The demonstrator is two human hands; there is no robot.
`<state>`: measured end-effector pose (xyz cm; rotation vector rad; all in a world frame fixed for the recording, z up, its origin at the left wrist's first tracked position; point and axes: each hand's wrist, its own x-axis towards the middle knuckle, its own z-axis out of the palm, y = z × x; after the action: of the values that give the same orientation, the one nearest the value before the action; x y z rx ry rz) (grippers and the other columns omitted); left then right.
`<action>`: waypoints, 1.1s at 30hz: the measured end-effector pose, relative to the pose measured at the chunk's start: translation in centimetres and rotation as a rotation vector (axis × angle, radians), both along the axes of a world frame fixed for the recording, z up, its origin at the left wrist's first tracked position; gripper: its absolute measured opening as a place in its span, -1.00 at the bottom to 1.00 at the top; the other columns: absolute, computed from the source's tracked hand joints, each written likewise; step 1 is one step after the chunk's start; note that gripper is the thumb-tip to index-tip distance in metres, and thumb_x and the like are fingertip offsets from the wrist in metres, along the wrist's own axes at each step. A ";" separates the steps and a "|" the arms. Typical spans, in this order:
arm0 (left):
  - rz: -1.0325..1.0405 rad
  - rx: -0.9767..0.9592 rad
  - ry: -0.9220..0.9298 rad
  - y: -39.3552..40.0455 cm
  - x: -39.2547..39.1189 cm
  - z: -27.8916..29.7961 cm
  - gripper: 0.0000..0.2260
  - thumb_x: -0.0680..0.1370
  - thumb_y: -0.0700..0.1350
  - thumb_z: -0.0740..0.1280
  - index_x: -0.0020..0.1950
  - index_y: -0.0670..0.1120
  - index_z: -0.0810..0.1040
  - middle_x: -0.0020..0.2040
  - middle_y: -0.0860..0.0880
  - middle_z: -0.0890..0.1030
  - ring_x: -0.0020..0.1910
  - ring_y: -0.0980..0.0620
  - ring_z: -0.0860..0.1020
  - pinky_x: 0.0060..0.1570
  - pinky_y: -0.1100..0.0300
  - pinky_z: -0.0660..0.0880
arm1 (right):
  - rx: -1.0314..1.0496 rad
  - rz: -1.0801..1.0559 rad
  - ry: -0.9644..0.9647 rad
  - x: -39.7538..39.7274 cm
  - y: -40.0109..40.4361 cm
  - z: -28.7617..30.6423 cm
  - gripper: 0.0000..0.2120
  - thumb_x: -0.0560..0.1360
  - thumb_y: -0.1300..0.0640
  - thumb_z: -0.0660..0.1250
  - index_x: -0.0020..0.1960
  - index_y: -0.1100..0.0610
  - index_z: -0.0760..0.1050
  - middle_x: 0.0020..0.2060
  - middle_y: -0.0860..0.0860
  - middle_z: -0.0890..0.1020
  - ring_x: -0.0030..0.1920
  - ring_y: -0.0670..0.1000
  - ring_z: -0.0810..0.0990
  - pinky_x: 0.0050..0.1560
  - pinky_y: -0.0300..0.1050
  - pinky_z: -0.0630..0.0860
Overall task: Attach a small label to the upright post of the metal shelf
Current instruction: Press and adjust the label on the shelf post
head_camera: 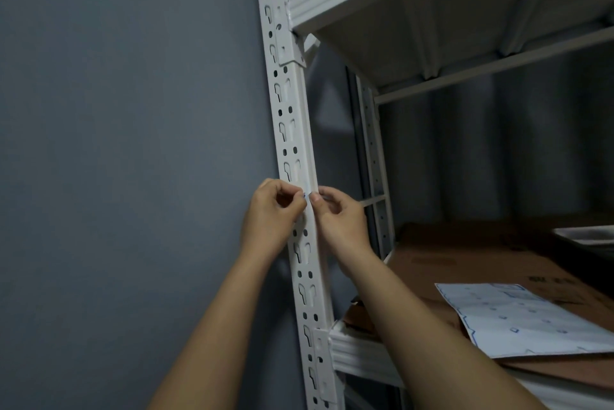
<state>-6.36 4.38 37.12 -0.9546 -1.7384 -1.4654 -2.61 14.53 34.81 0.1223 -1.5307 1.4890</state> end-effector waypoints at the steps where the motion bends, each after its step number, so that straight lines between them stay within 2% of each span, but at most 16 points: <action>1: 0.000 0.000 -0.006 -0.1 0.1 0.0 -0.87 0.46 -0.20 0.39 -0.27 -0.02 0.55 -0.16 -0.02 0.59 -0.21 0.08 0.58 -0.10 0.13 0.53 | -0.001 -0.003 -0.004 0.1 -0.1 0.0 -0.84 0.54 0.14 0.34 0.11 0.10 0.57 -0.19 -0.17 0.60 -0.14 -0.23 0.57 -0.07 -0.37 0.48; 4: -0.052 -0.003 -0.033 -0.5 0.3 0.1 -0.86 0.48 -0.21 0.40 -0.24 -0.01 0.57 -0.12 -0.08 0.63 -0.19 0.10 0.58 -0.09 0.23 0.51 | -0.004 -0.011 -0.009 0.0 -0.2 0.0 -0.87 0.54 0.14 0.34 0.08 0.10 0.59 -0.19 -0.14 0.62 -0.11 -0.19 0.60 0.02 -0.25 0.53; 6: -0.073 -0.022 -0.030 -0.8 0.3 0.1 -0.86 0.48 -0.20 0.41 -0.23 0.02 0.58 -0.11 -0.09 0.63 -0.17 0.09 0.59 -0.07 0.22 0.51 | -0.011 -0.006 -0.003 0.0 -0.2 0.0 -0.91 0.53 0.15 0.34 0.03 0.07 0.58 -0.19 -0.13 0.64 -0.11 -0.17 0.61 0.03 -0.22 0.54; 10: 0.083 -0.062 0.014 -0.2 0.3 0.0 -0.86 0.47 -0.11 0.40 -0.27 0.06 0.52 -0.14 0.04 0.59 -0.18 0.09 0.58 -0.09 0.08 0.54 | -0.019 0.002 0.010 -0.2 -0.1 -0.2 -0.89 0.54 0.15 0.34 0.06 0.05 0.56 -0.20 -0.19 0.60 -0.15 -0.26 0.57 -0.14 -0.45 0.45; 13: 0.138 -0.046 -0.001 0.2 0.4 0.0 -0.88 0.44 -0.10 0.38 -0.28 0.03 0.51 -0.14 0.05 0.58 -0.19 0.07 0.58 -0.12 0.07 0.53 | -0.024 0.006 0.017 -0.2 -0.1 -0.2 -0.90 0.54 0.16 0.35 0.04 0.05 0.56 -0.22 -0.20 0.59 -0.18 -0.29 0.56 -0.21 -0.52 0.44; 15: 0.045 -0.003 -0.021 0.0 0.2 0.1 -0.86 0.45 -0.16 0.40 -0.28 0.03 0.54 -0.14 -0.01 0.61 -0.18 0.07 0.59 -0.10 0.12 0.53 | -0.022 0.003 0.016 -0.1 -0.1 -0.1 -0.89 0.54 0.17 0.35 0.05 0.08 0.57 -0.21 -0.18 0.60 -0.18 -0.27 0.57 -0.18 -0.48 0.46; 18: -0.070 0.011 -0.047 -0.5 0.4 0.1 -0.84 0.48 -0.21 0.40 -0.25 0.01 0.56 -0.12 -0.08 0.64 -0.17 0.12 0.59 -0.08 0.29 0.51 | -0.021 0.007 0.013 -0.1 -0.1 -0.1 -0.89 0.54 0.16 0.34 0.05 0.09 0.57 -0.19 -0.15 0.62 -0.14 -0.22 0.59 -0.06 -0.37 0.51; 20: -0.059 0.009 -0.051 -0.4 0.2 0.1 -0.85 0.47 -0.19 0.41 -0.25 0.02 0.57 -0.14 -0.06 0.65 -0.18 0.11 0.60 -0.07 0.22 0.53 | -0.024 0.002 0.013 -0.1 -0.1 -0.2 -0.88 0.53 0.15 0.35 0.07 0.09 0.58 -0.19 -0.14 0.62 -0.13 -0.21 0.59 -0.02 -0.32 0.52; 22: -0.008 0.009 -0.058 -0.1 0.0 0.0 -0.88 0.45 -0.14 0.41 -0.27 0.03 0.57 -0.17 -0.01 0.64 -0.19 0.06 0.61 -0.07 0.07 0.56 | -0.033 -0.002 0.016 -0.3 -0.1 -0.2 -0.85 0.53 0.15 0.36 0.09 0.11 0.58 -0.20 -0.16 0.61 -0.15 -0.24 0.58 -0.07 -0.39 0.48; 24: 0.025 0.007 -0.069 0.3 0.2 0.1 -0.90 0.43 -0.12 0.40 -0.29 0.01 0.55 -0.20 0.01 0.63 -0.21 0.05 0.61 -0.09 0.03 0.56 | -0.039 0.003 0.015 -0.4 -0.1 -0.2 -0.84 0.53 0.15 0.36 0.10 0.11 0.58 -0.21 -0.17 0.61 -0.16 -0.25 0.58 -0.10 -0.42 0.45; 26: 0.030 0.031 -0.081 0.5 0.3 0.1 -0.89 0.43 -0.14 0.40 -0.29 0.00 0.54 -0.18 -0.02 0.63 -0.22 0.06 0.60 -0.12 0.08 0.56 | -0.040 0.008 0.013 -0.4 0.0 -0.2 -0.86 0.53 0.15 0.36 0.08 0.09 0.58 -0.20 -0.16 0.62 -0.14 -0.23 0.58 -0.07 -0.36 0.47; 29: -0.083 0.090 -0.141 0.1 0.2 0.0 -0.94 0.47 -0.21 0.41 -0.21 -0.10 0.59 -0.12 -0.10 0.65 -0.24 0.12 0.57 -0.17 0.29 0.51 | -0.034 0.015 0.014 -0.3 -0.1 -0.2 -0.93 0.52 0.15 0.36 -0.01 0.02 0.56 -0.21 -0.15 0.63 -0.13 -0.19 0.61 0.03 -0.24 0.53; 31: -0.136 0.103 -0.165 -0.1 0.1 -0.2 -0.98 0.48 -0.21 0.41 -0.14 -0.15 0.62 -0.15 -0.08 0.65 -0.26 0.17 0.56 -0.18 0.31 0.49 | -0.035 0.021 0.023 -0.2 -0.2 -0.3 -0.93 0.52 0.15 0.36 -0.04 -0.01 0.55 -0.21 -0.15 0.64 -0.12 -0.18 0.62 0.05 -0.20 0.54; 33: -0.126 0.117 -0.154 0.0 0.1 -0.3 -0.94 0.47 -0.19 0.42 -0.19 -0.08 0.60 -0.18 -0.02 0.64 -0.26 0.17 0.57 -0.19 0.29 0.50 | -0.035 0.024 0.027 -0.2 -0.1 -0.2 -0.93 0.53 0.15 0.36 -0.03 -0.01 0.55 -0.21 -0.16 0.63 -0.13 -0.20 0.61 0.02 -0.25 0.53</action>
<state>-6.26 4.41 36.82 -0.9250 -1.7036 -1.7431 -2.84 14.41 34.56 0.1396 -1.4860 1.5261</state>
